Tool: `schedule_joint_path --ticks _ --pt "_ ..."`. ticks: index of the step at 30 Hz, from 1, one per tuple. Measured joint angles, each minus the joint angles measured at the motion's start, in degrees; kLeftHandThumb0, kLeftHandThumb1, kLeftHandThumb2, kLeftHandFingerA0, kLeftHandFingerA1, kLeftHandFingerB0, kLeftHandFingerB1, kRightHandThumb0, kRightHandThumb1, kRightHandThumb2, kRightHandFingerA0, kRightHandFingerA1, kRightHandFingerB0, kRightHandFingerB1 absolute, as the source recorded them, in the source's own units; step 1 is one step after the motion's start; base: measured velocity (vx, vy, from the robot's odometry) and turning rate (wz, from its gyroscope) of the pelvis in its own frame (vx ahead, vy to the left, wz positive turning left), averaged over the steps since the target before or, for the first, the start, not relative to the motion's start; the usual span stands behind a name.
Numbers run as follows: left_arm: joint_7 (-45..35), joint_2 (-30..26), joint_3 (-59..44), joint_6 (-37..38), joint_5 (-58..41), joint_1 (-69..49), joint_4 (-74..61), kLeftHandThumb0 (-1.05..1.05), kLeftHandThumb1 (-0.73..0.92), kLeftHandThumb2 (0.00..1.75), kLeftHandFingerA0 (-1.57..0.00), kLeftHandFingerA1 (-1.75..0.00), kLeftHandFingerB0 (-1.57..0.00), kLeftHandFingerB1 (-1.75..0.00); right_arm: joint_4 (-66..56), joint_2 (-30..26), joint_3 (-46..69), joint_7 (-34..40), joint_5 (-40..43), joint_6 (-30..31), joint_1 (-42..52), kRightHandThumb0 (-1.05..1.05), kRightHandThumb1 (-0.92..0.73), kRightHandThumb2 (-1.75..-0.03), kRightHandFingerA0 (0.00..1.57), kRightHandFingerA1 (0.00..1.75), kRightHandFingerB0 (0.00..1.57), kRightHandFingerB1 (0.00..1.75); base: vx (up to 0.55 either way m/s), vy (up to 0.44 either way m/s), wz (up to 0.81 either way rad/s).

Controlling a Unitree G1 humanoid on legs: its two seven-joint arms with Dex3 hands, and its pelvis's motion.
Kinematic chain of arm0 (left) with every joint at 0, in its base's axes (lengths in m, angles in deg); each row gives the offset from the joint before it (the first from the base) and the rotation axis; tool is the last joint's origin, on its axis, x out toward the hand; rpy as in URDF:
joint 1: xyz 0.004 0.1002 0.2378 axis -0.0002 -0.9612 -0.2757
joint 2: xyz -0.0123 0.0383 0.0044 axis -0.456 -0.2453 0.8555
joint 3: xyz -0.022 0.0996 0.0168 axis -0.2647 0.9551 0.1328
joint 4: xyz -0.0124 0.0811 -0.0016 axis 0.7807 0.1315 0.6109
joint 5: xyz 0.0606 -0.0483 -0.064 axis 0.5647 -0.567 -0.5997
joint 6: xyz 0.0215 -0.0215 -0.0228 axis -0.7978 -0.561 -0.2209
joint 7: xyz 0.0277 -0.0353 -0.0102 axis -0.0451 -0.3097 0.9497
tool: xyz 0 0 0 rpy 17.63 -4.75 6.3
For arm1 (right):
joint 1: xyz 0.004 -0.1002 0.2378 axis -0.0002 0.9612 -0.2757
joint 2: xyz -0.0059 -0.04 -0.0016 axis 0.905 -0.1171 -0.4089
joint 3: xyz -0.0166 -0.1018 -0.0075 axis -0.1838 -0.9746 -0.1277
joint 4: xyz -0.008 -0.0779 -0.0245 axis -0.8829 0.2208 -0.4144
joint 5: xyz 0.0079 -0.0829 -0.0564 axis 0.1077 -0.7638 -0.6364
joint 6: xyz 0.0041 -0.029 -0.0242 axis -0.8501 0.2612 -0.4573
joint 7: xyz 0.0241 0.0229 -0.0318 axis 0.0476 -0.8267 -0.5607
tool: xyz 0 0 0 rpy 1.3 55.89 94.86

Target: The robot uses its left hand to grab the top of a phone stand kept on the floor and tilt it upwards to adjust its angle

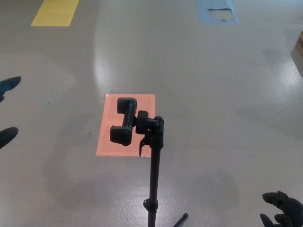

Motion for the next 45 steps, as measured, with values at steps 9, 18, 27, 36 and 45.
schedule_joint_path --ticks 9,18,27,36,45 --pt "1.0 -0.2 0.1 0.5 3.6 -0.2 -8.4 -0.81 0.91 0.69 -0.15 -0.25 -0.03 -0.2 0.0 -0.2 -0.3 -0.1 0.0 0.1 -0.5 -0.33 -0.61 -1.12 0.0 0.48 0.0 0.47 0.0 0.0 0.0" --pt "1.3 -0.2 0.0 0.5 6.3 -1.0 -17.2 -0.8 0.92 0.7 -0.12 -0.25 0.0 -0.19 0.0 -0.3 -0.5 -0.2 -0.1 0.2 -0.6 -0.33 -0.6 -1.12 0.0 0.48 0.0 0.47 0.0 0.0 0.0" --pt "0.0 0.0 1.0 -1.6 9.6 -1.8 -27.2 -0.86 0.76 1.11 -0.19 -0.37 0.0 -0.2 0.0 -0.4 -0.9 -0.2 -0.2 0.5 -1.3 -0.33 -0.59 -1.11 0.0 0.48 0.0 0.47 0.0 0.0 0.0" --pt "-1.8 1.0 3.9 -3.9 12.7 -1.7 -31.2 -0.89 0.77 1.1 -0.19 -0.31 0.0 -0.17 0.0 -0.4 -1.0 -0.4 -0.2 1.0 -1.4 -0.33 -0.6 -1.12 0.0 0.48 0.0 0.47 0.0 0.0 0.0" --pt "-4.0 2.6 6.1 -5.7 14.2 -1.2 -33.2 -0.89 0.77 1.11 -0.19 -0.32 0.0 -0.16 0.1 -0.4 -1.3 -0.6 -0.4 1.4 -1.6 -0.33 -0.6 -1.12 0.0 0.48 0.0 0.47 0.0 0.0 0.0"
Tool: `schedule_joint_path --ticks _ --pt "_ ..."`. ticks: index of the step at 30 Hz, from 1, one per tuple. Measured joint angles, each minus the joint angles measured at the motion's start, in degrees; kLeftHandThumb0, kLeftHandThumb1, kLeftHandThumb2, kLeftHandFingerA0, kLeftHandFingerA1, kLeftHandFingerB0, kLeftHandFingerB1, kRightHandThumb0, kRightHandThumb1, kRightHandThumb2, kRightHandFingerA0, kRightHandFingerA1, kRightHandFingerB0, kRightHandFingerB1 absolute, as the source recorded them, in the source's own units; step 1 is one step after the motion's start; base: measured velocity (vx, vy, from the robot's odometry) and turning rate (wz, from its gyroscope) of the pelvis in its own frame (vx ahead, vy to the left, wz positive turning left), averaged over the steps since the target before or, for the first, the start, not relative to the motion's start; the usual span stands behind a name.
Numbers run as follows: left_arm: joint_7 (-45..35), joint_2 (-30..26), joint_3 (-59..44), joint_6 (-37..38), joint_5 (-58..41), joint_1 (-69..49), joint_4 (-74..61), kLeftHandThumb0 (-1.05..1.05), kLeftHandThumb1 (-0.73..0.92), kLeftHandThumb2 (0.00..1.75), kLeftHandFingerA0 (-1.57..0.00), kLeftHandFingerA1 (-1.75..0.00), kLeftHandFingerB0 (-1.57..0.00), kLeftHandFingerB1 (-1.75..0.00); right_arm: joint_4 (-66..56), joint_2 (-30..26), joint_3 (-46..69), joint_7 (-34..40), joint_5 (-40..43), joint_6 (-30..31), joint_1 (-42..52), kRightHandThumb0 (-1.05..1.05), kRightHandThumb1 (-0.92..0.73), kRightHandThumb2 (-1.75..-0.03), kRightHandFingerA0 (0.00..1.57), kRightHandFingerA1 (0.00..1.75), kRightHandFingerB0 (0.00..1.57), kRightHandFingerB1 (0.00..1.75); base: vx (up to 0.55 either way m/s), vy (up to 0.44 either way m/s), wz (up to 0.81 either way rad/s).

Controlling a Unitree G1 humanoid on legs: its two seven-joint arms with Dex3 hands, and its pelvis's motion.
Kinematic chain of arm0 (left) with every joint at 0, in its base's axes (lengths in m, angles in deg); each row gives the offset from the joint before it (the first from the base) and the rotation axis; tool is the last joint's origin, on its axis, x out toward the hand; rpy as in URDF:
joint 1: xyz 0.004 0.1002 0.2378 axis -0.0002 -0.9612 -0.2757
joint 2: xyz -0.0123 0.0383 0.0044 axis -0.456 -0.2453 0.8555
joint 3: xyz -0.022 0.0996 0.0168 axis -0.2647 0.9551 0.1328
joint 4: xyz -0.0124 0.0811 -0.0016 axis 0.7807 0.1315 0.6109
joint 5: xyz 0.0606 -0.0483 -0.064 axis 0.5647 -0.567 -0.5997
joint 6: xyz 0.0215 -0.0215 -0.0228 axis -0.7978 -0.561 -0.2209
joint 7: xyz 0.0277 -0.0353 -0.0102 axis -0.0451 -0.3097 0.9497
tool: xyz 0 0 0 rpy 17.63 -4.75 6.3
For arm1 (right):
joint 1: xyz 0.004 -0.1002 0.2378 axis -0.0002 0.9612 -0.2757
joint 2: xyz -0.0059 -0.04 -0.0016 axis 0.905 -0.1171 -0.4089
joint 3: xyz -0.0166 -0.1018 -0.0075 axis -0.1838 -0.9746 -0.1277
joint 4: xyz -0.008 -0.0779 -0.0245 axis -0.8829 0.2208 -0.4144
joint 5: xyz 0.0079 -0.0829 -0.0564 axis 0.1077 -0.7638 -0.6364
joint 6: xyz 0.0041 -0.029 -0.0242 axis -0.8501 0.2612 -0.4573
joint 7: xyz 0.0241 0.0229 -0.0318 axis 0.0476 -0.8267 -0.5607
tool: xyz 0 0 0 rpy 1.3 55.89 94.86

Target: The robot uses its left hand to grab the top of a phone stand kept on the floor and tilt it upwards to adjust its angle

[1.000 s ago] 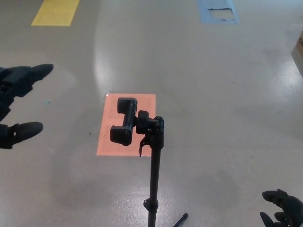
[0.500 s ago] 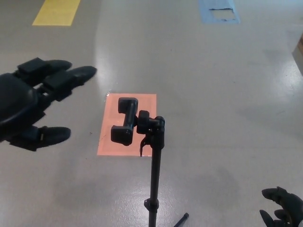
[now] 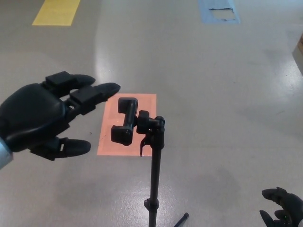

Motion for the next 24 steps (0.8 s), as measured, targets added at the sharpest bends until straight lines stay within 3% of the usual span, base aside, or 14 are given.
schedule_joint_path --ticks 5,16,18,24 --pt "-1.7 0.5 0.6 -1.6 0.2 0.8 -0.7 -0.89 0.78 1.12 -0.1 -0.35 -0.01 -0.18 0.1 0.0 -0.1 -0.2 -0.1 0.1 0.0 -0.33 -0.6 -1.12 0.0 0.48 0.0 0.47 0.0 0.0 0.0" --pt "-2.9 1.9 1.1 -3.6 0.9 4.5 0.7 -0.9 0.78 1.12 -0.12 -0.38 -0.04 -0.19 0.1 0.0 -0.4 -0.4 -0.5 0.6 -0.1 -0.33 -0.6 -1.11 0.0 0.48 0.0 0.47 0.0 0.0 0.0" --pt "-3.2 1.9 1.3 -4.0 1.1 5.3 0.9 -0.8 0.72 1.11 -0.04 -0.4 -0.01 -0.24 0.1 0.0 -0.4 -0.4 -0.5 0.7 -0.1 -0.32 -0.6 -1.11 0.0 0.48 0.0 0.47 0.0 0.0 0.0" --pt "-4.2 2.2 1.9 -5.1 1.5 7.6 1.3 -0.85 0.75 1.11 -0.09 -0.42 -0.01 -0.22 0.1 0.0 -0.4 -0.4 -0.7 0.8 -0.3 -0.32 -0.6 -1.11 0.0 0.48 0.0 0.47 0.0 0.0 0.0"
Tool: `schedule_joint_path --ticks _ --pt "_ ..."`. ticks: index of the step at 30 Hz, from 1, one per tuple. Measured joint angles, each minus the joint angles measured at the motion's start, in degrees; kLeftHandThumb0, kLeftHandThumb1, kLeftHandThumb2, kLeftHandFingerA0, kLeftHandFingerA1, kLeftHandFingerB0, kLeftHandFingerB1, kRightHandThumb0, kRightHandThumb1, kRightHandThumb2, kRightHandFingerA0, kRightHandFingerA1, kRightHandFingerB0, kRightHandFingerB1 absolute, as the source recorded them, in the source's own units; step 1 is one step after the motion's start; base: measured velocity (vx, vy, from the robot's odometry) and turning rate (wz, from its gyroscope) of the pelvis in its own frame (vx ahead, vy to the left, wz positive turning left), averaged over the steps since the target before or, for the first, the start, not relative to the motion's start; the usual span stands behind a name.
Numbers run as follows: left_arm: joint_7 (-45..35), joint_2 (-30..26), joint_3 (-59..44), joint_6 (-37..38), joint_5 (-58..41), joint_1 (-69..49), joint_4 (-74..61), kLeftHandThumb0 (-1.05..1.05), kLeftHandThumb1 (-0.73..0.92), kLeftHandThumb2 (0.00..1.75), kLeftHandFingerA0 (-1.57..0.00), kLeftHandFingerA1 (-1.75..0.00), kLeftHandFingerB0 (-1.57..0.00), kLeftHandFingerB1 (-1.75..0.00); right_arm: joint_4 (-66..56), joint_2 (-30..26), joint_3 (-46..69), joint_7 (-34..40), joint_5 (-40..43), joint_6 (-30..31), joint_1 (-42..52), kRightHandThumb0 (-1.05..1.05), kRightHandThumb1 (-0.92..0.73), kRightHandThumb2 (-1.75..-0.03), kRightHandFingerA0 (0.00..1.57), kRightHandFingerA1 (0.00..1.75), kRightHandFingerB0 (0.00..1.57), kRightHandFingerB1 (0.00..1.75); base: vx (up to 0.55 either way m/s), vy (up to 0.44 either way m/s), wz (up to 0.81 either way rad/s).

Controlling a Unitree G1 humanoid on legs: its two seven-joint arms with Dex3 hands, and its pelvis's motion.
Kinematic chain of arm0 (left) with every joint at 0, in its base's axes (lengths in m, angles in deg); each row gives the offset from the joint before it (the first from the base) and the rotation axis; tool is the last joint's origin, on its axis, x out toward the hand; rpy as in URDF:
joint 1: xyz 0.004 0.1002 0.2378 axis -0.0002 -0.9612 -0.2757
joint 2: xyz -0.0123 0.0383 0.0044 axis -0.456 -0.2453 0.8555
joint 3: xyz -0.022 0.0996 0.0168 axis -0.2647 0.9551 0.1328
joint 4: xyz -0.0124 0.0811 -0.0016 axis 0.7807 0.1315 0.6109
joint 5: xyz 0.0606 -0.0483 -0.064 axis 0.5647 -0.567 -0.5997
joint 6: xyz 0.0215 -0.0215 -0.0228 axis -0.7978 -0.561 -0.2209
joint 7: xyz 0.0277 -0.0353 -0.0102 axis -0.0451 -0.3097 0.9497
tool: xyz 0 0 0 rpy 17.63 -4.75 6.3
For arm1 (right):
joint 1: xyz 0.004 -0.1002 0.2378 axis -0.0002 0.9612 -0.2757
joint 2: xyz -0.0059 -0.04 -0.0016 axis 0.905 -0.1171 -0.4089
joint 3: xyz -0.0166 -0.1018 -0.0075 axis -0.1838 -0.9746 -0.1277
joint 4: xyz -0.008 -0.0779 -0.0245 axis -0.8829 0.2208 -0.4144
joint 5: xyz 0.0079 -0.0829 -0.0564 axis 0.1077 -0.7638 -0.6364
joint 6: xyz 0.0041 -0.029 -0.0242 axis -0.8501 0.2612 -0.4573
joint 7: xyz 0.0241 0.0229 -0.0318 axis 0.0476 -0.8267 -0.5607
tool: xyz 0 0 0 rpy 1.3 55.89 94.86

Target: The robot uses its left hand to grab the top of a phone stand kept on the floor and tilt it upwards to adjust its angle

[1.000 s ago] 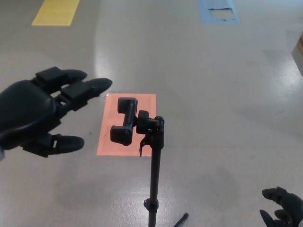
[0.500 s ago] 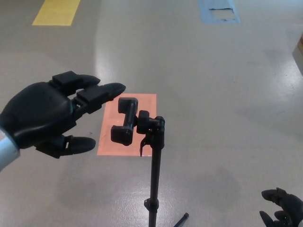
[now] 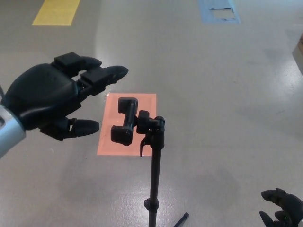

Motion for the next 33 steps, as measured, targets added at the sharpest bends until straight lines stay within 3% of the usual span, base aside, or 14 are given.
schedule_joint_path --ticks 8,9,12,13,15,17,18,19,20,24,25,26,27,33 --pt "-0.5 0.4 1.4 -0.5 1.0 0.9 0.1 -0.9 0.76 1.09 -0.16 -0.4 0.0 -0.18 -0.1 0.0 0.0 -0.1 -0.1 0.0 -0.2 -0.32 -0.6 -1.11 0.0 0.48 0.0 0.47 0.0 0.0 0.0" --pt "-0.5 0.4 1.5 -0.5 1.1 0.9 0.0 -0.83 0.9 0.68 -0.14 -0.27 -0.02 -0.19 -0.1 0.0 0.0 -0.1 -0.1 0.0 -0.2 -0.32 -0.6 -1.11 0.0 0.48 0.0 0.47 0.0 0.0 0.0" --pt "-0.9 0.4 2.2 -0.5 1.8 0.9 -0.1 -0.87 0.77 0.78 -0.13 -0.28 -0.01 -0.18 -0.2 0.0 0.0 -0.2 -0.1 0.0 -0.2 -0.33 -0.6 -1.11 0.0 0.48 0.0 0.47 0.0 0.0 0.0" --pt "-0.9 0.4 2.4 -0.5 2.0 0.9 -0.1 -0.83 0.72 1.07 -0.07 -0.33 -0.01 -0.22 -0.2 0.0 0.0 -0.2 -0.1 0.0 -0.2 -0.33 -0.6 -1.11 0.0 0.48 0.0 0.47 0.0 0.0 0.0" --pt "-1.0 0.3 3.2 -0.5 2.8 0.9 -0.2 -0.83 0.72 1.07 -0.07 -0.33 -0.01 -0.22 -0.2 0.0 0.0 -0.2 -0.1 0.0 -0.2 -0.33 -0.6 -1.11 0.0 0.48 0.0 0.47 0.0 0.0 0.0" --pt "-1.1 0.0 4.1 -0.5 3.9 0.9 -0.3 -0.84 0.9 0.68 -0.16 -0.27 -0.04 -0.2 -0.3 -0.1 -0.1 -0.3 -0.2 0.0 -0.3 -0.33 -0.6 -1.11 0.0 0.48 0.0 0.47 0.0 0.0 0.0" --pt "-1.1 -0.1 4.2 -0.5 4.1 0.9 -0.3 -0.88 0.76 1.11 -0.19 -0.4 0.0 -0.21 -0.3 -0.1 -0.1 -0.3 -0.2 0.0 -0.3 -0.32 -0.6 -1.11 0.0 0.48 0.0 0.47 0.0 0.0 0.0" --pt "-1.1 -0.3 4.5 -0.5 4.4 0.9 -0.3 -0.88 0.76 1.11 -0.19 -0.4 0.0 -0.21 -0.3 -0.1 -0.1 -0.3 -0.2 0.0 -0.3 -0.32 -0.6 -1.11 0.0 0.48 0.0 0.47 0.0 0.0 0.0" --pt "-1.1 -0.4 4.7 -0.5 4.7 0.9 -0.3 -0.84 0.9 0.68 -0.16 -0.27 -0.03 -0.2 -0.3 -0.1 -0.2 -0.3 -0.3 0.0 -0.4 -0.33 -0.6 -1.11 0.0 0.48 0.0 0.47 0.0 0.0 0.0" --pt "-0.9 -0.6 5.9 -0.5 6.7 0.8 -0.4 -0.84 0.91 0.69 -0.16 -0.27 -0.03 -0.2 -0.3 -0.1 -0.2 -0.3 -0.4 0.1 -0.4 -0.33 -0.6 -1.11 0.0 0.48 0.0 0.47 0.0 0.0 0.0" --pt "-0.9 -0.6 6.0 -0.5 7.2 0.7 -0.4 -0.86 0.73 1.1 -0.19 -0.41 0.0 -0.22 -0.3 -0.1 -0.2 -0.3 -0.4 0.1 -0.4 -0.33 -0.6 -1.11 0.0 0.48 0.0 0.47 0.0 0.0 0.0" --pt "-0.9 -0.6 6.1 -0.5 7.4 0.7 -0.4 -0.86 0.73 1.1 -0.19 -0.41 0.0 -0.22 -0.3 -0.1 -0.2 -0.4 -0.4 0.2 -0.4 -0.33 -0.6 -1.11 0.0 0.48 0.0 0.47 0.0 0.0 0.0" --pt "-0.8 -0.6 6.1 -0.5 7.5 0.6 -0.4 -0.91 0.78 0.81 -0.15 -0.3 -0.04 -0.17 -0.3 -0.1 -0.2 -0.4 -0.4 0.2 -0.4 -0.33 -0.6 -1.11 0.0 0.48 0.0 0.47 0.0 0.0 0.0" --pt "-0.6 -0.6 6.3 -0.4 8.6 0.3 -0.3 -0.85 0.92 0.68 -0.15 -0.27 -0.01 -0.18 -0.4 -0.1 -0.2 -0.7 -0.5 0.4 -0.4 -0.32 -0.6 -1.11 0.0 0.48 0.0 0.47 0.0 0.0 0.0"
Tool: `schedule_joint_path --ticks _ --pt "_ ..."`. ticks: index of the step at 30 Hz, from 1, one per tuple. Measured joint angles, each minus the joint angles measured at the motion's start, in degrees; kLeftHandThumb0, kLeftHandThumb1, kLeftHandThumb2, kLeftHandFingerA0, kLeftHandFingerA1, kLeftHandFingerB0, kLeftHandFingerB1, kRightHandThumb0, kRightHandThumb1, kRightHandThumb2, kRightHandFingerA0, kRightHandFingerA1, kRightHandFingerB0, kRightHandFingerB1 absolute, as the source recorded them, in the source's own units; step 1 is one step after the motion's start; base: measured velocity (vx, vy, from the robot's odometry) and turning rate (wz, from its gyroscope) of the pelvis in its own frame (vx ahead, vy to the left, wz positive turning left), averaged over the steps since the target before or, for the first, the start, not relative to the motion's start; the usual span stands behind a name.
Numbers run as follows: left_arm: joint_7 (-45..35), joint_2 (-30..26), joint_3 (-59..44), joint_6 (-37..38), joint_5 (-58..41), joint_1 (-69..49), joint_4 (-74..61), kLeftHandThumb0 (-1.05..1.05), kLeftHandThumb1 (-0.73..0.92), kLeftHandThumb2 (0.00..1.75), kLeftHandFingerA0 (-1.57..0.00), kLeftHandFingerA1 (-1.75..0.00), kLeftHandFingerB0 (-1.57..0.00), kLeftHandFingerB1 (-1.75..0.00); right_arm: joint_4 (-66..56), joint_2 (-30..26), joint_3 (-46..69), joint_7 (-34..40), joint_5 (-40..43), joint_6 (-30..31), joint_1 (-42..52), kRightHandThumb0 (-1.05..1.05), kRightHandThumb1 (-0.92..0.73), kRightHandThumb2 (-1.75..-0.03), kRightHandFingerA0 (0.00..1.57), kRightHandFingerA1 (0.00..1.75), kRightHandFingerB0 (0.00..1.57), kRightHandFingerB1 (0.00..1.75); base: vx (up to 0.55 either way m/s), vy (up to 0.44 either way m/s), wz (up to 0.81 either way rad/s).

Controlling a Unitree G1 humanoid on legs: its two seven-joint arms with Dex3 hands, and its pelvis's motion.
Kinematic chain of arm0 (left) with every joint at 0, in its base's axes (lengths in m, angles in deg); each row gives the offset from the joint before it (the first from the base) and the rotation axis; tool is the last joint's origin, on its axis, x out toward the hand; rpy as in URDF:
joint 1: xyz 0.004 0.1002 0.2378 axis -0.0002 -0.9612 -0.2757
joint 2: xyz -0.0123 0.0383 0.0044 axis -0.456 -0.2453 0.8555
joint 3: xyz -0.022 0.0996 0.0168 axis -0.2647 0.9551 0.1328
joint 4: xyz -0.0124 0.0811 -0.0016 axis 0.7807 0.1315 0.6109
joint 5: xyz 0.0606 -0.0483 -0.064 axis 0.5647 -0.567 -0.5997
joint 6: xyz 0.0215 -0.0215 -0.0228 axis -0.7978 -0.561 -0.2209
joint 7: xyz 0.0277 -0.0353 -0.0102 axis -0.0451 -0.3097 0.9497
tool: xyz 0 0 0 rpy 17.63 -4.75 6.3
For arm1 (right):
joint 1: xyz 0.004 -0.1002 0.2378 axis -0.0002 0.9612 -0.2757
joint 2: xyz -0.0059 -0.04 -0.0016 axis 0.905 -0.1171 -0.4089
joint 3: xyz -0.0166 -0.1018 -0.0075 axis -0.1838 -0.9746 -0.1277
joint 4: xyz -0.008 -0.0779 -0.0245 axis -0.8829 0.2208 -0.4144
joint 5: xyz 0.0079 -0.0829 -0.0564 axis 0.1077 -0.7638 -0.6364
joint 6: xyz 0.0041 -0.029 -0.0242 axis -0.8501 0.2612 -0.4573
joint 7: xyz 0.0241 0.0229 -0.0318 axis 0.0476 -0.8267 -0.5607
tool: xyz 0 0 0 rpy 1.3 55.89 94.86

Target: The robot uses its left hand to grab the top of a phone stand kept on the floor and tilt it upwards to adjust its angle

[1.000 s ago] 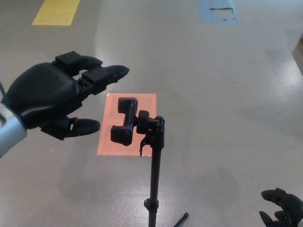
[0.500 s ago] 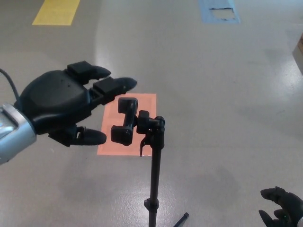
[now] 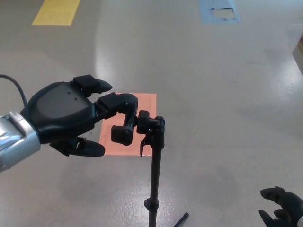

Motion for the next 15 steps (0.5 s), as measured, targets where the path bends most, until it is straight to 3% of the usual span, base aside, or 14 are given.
schedule_joint_path --ticks 14,15 --pt "0.7 -0.1 0.4 0.2 1.4 0.2 2.3 -0.88 0.92 0.68 -0.15 -0.27 0.0 -0.2 0.0 0.0 -0.1 -0.4 -0.4 0.1 -0.1 -0.32 -0.61 -1.11 0.0 0.48 0.0 0.47 0.0 0.0 0.0" --pt "0.7 -0.1 0.4 0.3 1.4 0.2 2.6 -0.83 0.72 1.09 -0.08 -0.33 0.0 -0.2 0.0 0.0 -0.1 -0.4 -0.4 0.2 -0.2 -0.32 -0.6 -1.11 0.0 0.48 0.0 0.47 0.0 0.0 0.0"
